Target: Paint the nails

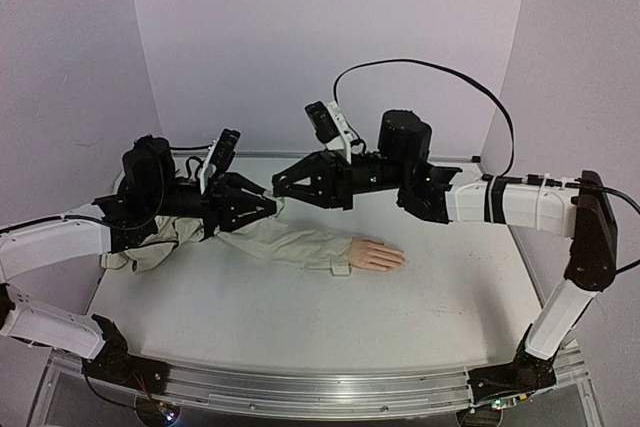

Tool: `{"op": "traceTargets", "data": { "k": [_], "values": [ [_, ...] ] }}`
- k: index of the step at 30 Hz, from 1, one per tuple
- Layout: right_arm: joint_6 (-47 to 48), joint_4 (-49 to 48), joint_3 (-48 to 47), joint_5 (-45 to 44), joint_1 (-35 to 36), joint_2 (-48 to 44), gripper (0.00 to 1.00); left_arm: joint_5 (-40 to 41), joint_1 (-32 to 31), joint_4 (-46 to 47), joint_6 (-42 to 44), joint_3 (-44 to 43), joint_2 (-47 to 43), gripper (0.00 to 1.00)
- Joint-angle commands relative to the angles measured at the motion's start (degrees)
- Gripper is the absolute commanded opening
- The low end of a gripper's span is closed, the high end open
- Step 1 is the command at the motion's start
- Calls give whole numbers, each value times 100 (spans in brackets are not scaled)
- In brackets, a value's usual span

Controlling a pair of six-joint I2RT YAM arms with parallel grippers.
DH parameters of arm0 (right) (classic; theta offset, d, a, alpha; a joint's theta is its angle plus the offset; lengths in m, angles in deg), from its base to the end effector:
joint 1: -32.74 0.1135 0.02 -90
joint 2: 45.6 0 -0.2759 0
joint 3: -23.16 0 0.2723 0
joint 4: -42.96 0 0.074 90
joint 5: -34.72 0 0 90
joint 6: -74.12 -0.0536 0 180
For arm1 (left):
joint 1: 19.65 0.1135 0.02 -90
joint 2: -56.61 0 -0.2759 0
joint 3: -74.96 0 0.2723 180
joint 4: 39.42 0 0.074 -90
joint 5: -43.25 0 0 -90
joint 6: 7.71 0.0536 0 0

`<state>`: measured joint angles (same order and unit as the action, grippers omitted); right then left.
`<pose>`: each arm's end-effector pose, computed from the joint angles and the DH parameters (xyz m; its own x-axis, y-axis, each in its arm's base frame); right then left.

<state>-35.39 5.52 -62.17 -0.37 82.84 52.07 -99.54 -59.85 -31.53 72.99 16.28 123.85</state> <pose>0.2343 0.3486 0.3732 -0.0495 0.2400 -0.9695 -0.9546 -0.2969 -0.0247 0.1931 -0.2191 0.3261 -0.1702 0.0159 -0.9853 0.9840 -0.0502 -0.1708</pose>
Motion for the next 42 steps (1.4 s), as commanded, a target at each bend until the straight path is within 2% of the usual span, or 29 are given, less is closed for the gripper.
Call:
{"op": "traceTargets", "data": {
  "k": [1, 3, 4, 6, 9, 16, 18, 22, 24, 29, 34, 37, 38, 39, 41, 42],
  "values": [
    [-414, 317, -12, -1008, -238, -614, 52, 2015, 37, -27, 1455, 83, -581, 0],
    [-512, 695, -87, -1793, -269, -642, 69, 3339, -97, -427, 1953, 35, -658, 0],
    [-597, 842, -140, -2157, -273, -626, 74, 3923, -167, -504, 2166, 57, -701, 0],
    [-924, 995, -227, -2735, -262, -561, 77, 5046, -332, -552, 2529, 126, -768, 0],
    [-1493, 1023, -429, -3054, -230, -325, 78, 5648, -430, -568, 2789, 141, -809, 0],
    [-1929, 1176, -1474, -3654, 263, 408, 77, 6061, -511, -577, 2806, 121, -803, 0],
    [-2023, 1358, -1800, -3937, 394, 656, 73, 6085, -536, -577, 2802, 124, -822, 0],
    [-2316, 1508, -2193, -4300, 523, 1091, 56, 6096, -582, -583, 2805, 122, -835, 0],
    [-2344, 1516, -2308, -4373, 568, 1214, 52, 6097, -610, -586, 2811, 128, -849, 0],
    [-2373, 1510, -2506, -4403, 609, 1385, 25, 6055, -651, -615, 2836, 113, -836, 0],
    [-2381, 1510, -2419, -4513, 623, 1370, 20, 5874, -664, -663, 2766, 87, -824, 0],
    [-2354, 1510, -2359, -4450, 623, 1354, 12, 5801, -664, -673, 2618, 78, -831, 0],
    [-2313, 1501, -2321, -4409, 623, 1334, 6, 5723, -664, -672, 2569, 87, -839, 0],
    [-2249, 1481, -2275, -4360, 623, 1303, 0, 5594, -664, -673, 2501, 86, -860, 0],
    [-2038, 1332, -2068, -4207, 623, 1162, 0, 5215, -651, -669, 2263, 102, -946, 0],
    [-1851, 1193, -1915, -4085, 614, 1023, 0, 4652, -631, -661, 2194, 100, -987, 0]
  ]
}}
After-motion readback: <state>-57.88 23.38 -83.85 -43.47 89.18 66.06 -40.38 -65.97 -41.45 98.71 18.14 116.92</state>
